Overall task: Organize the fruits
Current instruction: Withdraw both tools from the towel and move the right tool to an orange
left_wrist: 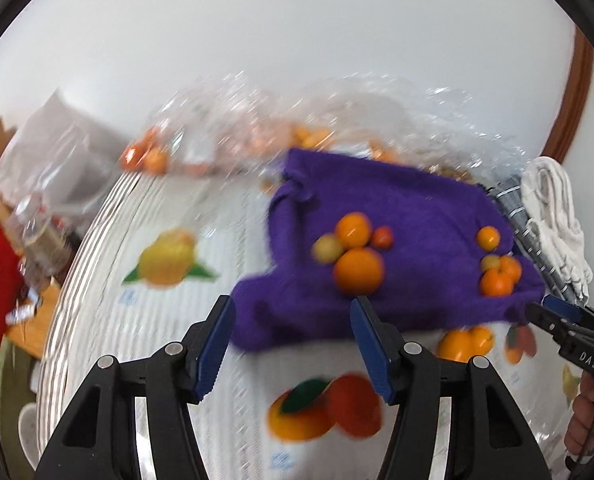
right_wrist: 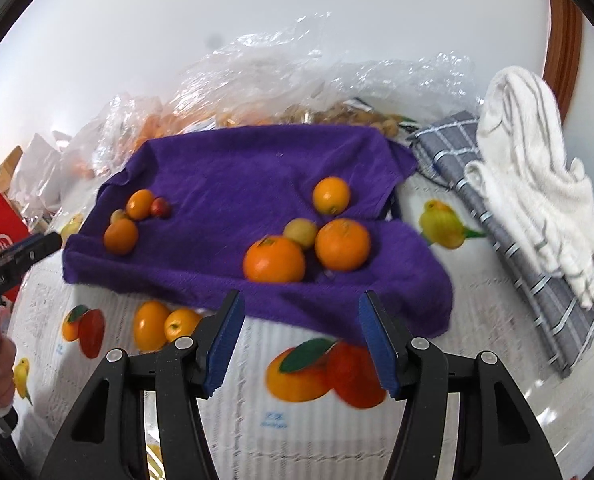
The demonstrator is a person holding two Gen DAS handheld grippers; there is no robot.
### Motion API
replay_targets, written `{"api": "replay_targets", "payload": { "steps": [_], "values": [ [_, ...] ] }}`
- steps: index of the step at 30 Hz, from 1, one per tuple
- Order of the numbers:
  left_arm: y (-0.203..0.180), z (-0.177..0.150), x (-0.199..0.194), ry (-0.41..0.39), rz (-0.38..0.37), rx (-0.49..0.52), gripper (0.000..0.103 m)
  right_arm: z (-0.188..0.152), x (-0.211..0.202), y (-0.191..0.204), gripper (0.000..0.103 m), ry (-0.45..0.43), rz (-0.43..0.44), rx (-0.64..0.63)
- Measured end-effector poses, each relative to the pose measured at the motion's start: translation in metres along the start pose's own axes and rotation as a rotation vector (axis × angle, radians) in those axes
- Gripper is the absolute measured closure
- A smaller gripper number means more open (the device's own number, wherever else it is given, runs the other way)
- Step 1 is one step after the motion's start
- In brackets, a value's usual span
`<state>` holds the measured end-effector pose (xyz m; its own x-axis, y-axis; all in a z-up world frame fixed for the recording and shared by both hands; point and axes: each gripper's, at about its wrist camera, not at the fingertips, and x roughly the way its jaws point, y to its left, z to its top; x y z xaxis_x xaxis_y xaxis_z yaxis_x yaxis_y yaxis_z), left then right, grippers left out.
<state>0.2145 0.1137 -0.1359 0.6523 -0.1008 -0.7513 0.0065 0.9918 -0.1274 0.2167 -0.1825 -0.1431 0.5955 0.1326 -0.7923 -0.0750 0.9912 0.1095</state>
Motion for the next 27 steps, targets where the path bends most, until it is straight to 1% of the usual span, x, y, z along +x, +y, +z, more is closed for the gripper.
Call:
{"api": "replay_targets", "payload": {
  "steps": [3, 9, 12, 13, 15, 18, 19, 25, 27],
  "values": [
    [0.017, -0.015, 0.0, 0.023, -0.002, -0.034, 0.046, -0.009, 0.002, 0.011, 0.044, 0.006, 0.021, -0.019],
    [0.033, -0.043, 0.004, 0.055, 0.027, -0.046, 0.046, -0.024, 0.007, 0.035, 0.048, -0.002, 0.082, -0.075],
    [0.037, -0.054, 0.006, 0.065, 0.035, -0.045, 0.046, -0.026, 0.015, 0.047, 0.054, 0.007, 0.107, -0.102],
    [0.037, -0.056, 0.006, 0.057, 0.034, -0.04, 0.046, -0.026, 0.017, 0.049, 0.056, 0.011, 0.112, -0.103],
    [0.037, -0.058, 0.005, 0.042, 0.037, -0.032, 0.046, -0.026, 0.02, 0.055, 0.056, 0.016, 0.125, -0.111],
    [0.037, -0.06, 0.004, 0.029, 0.031, -0.035, 0.045, -0.026, 0.026, 0.063, 0.056, 0.021, 0.114, -0.139],
    [0.038, -0.061, 0.003, 0.024, 0.026, -0.037, 0.045, -0.025, 0.026, 0.064, 0.056, 0.009, 0.108, -0.145],
    [0.041, -0.061, 0.003, 0.017, 0.004, -0.056, 0.044, -0.018, 0.031, 0.062, 0.056, 0.004, 0.109, -0.148],
    [0.041, -0.061, 0.004, 0.017, 0.0, -0.055, 0.043, -0.019, 0.032, 0.06, 0.062, 0.006, 0.133, -0.134]
  ]
}}
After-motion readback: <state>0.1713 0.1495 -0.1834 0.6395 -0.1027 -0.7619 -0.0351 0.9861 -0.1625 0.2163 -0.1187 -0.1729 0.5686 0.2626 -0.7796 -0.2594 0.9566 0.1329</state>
